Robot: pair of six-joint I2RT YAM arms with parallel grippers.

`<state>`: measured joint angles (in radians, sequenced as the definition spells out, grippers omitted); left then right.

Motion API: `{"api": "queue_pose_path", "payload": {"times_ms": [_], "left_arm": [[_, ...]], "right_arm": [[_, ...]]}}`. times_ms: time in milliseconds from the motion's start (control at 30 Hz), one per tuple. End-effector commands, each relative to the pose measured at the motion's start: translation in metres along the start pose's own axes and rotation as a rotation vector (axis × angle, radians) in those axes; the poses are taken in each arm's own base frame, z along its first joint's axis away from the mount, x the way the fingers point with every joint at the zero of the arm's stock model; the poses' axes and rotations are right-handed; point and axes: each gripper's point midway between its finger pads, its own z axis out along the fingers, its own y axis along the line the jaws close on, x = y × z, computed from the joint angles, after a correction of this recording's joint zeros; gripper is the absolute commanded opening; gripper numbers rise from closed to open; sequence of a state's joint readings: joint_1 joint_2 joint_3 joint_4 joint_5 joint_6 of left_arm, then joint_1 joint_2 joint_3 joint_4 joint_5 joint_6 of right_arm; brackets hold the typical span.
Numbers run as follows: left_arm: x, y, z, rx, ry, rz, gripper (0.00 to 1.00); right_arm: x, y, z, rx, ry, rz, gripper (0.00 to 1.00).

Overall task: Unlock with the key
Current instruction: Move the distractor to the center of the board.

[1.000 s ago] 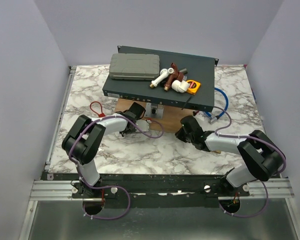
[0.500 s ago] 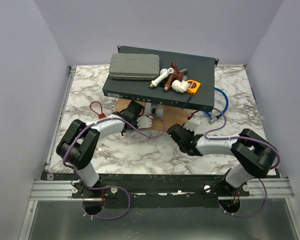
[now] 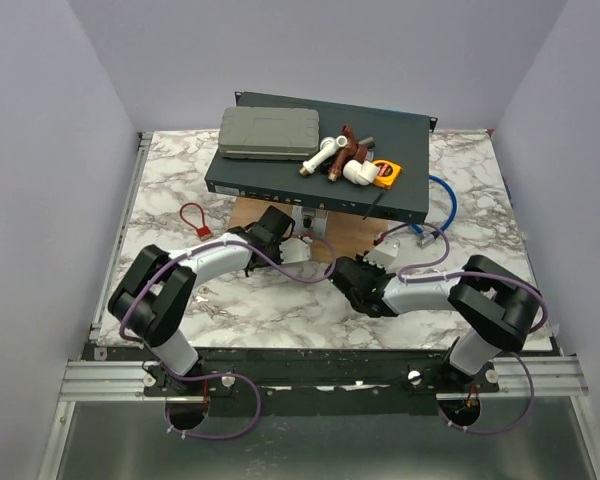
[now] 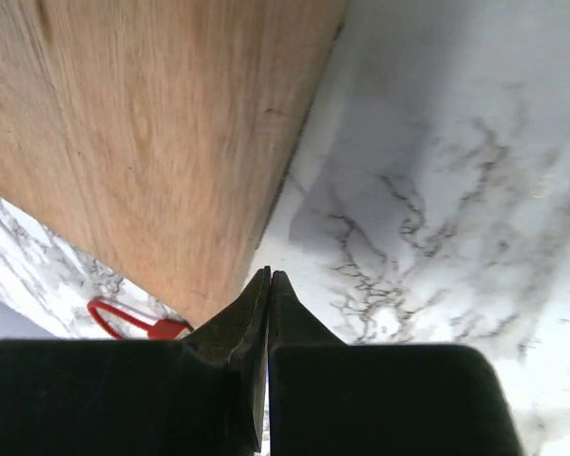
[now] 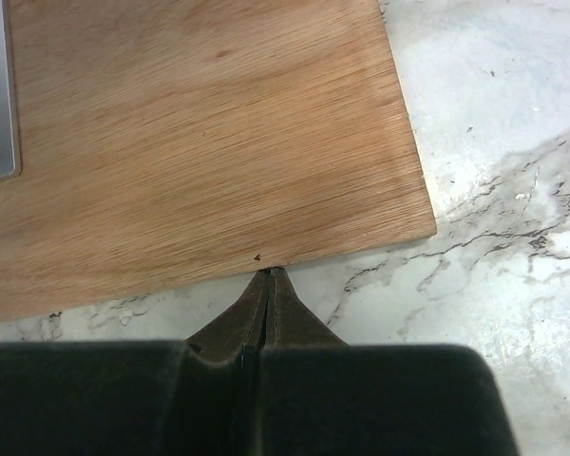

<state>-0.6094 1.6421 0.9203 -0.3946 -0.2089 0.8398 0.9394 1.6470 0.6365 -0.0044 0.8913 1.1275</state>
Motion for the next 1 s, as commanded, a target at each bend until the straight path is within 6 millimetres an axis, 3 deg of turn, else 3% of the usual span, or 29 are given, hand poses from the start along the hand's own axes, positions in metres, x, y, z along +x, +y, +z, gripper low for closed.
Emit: {"api": "queue_pose_path", "payload": {"times_ms": [0, 200, 567, 800, 967], "left_arm": [[-0.003, -0.035, -0.007, 0.102, -0.036, -0.058, 0.00], [-0.008, -0.032, 0.000, 0.069, -0.016, -0.056, 0.00], [-0.021, -0.003, 0.036, -0.190, 0.062, 0.210, 0.00], [-0.027, 0.007, 0.039, -0.322, 0.049, 0.310, 0.00], [-0.038, 0.013, 0.040, -0.326, 0.033, 0.284, 0.00]], "right_arm": [[0.045, -0.084, 0.008, 0.214, 0.096, -0.182, 0.01], [0.046, -0.089, 0.008, 0.212, 0.081, -0.141, 0.01], [0.047, -0.088, 0.017, 0.211, 0.092, -0.039, 0.01], [0.040, -0.074, 0.029, 0.176, 0.102, -0.003, 0.01], [0.032, -0.073, 0.039, 0.188, 0.117, 0.018, 0.00]]}}
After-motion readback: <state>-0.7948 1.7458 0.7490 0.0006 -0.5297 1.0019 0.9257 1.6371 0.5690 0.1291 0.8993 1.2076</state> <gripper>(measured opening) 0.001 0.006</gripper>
